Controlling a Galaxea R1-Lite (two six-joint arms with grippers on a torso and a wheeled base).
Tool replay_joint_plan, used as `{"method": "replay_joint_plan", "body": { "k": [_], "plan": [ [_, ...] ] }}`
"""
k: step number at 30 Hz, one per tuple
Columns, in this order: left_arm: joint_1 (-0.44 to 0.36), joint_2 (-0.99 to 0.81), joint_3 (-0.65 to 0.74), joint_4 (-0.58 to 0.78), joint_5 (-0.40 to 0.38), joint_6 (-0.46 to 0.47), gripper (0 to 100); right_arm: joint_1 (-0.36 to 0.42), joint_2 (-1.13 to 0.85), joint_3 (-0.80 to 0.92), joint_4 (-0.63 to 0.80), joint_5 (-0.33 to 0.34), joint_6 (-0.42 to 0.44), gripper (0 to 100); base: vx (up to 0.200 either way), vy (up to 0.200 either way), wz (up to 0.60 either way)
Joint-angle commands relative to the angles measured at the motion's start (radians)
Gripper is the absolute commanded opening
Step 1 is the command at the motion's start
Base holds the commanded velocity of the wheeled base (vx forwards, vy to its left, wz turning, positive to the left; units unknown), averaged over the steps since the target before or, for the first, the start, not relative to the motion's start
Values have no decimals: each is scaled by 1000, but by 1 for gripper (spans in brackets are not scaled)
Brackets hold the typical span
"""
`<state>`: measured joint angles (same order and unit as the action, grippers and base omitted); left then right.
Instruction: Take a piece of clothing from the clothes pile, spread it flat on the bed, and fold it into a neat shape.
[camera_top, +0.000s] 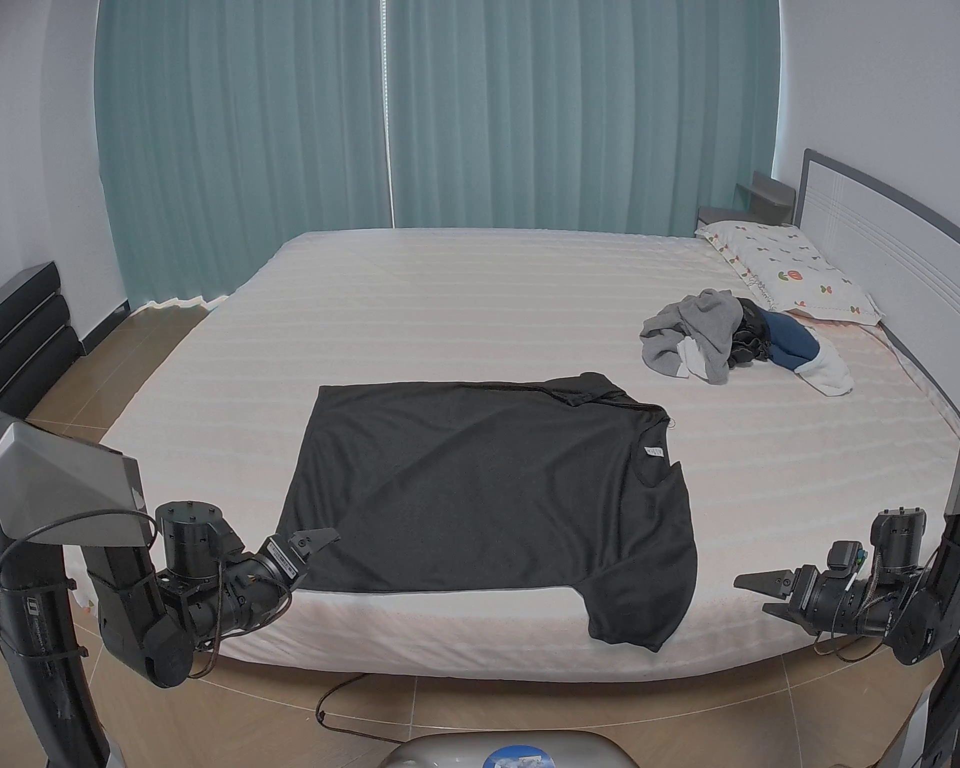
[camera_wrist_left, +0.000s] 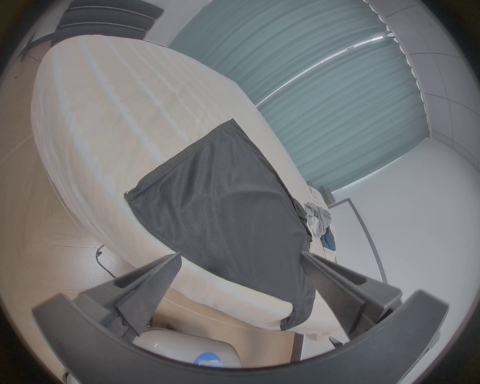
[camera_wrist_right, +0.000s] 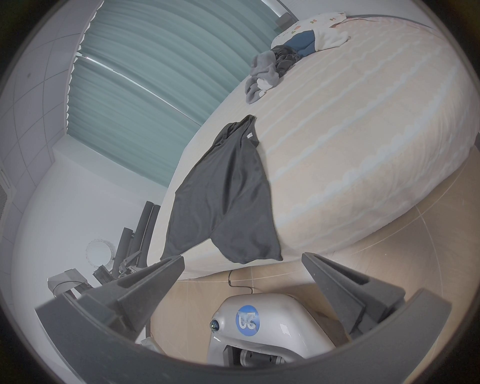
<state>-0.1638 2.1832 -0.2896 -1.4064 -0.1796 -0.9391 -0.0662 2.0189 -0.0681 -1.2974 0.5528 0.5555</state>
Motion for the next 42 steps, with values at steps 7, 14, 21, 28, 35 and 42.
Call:
{"method": "replay_joint_plan", "body": {
  "k": [7, 14, 21, 28, 35, 42],
  "plan": [
    [116, -36, -6, 0, -11, 0, 100, 37, 20, -7, -5, -2, 0, 100, 0, 0, 0],
    [130, -26, -11, 0, -9, -1, 100, 45, 55, 4, -71, -5, 0, 100, 0, 0, 0],
    [133, -20, -14, 0, -17, -7, 100, 55, 101, 11, -129, -39, 1, 100, 0, 0, 0],
    [141, -20, 1, 0, -95, 0, 100, 75, 106, 31, -163, -39, 3, 100, 143, 0, 0],
    [155, -36, 15, 0, -87, 5, 100, 75, 107, 31, -163, -37, 4, 100, 86, 0, 0],
    [159, -28, 75, 14, -87, 79, 100, 75, 127, 34, -168, -39, 1, 100, 0, 0, 0]
  ]
}}
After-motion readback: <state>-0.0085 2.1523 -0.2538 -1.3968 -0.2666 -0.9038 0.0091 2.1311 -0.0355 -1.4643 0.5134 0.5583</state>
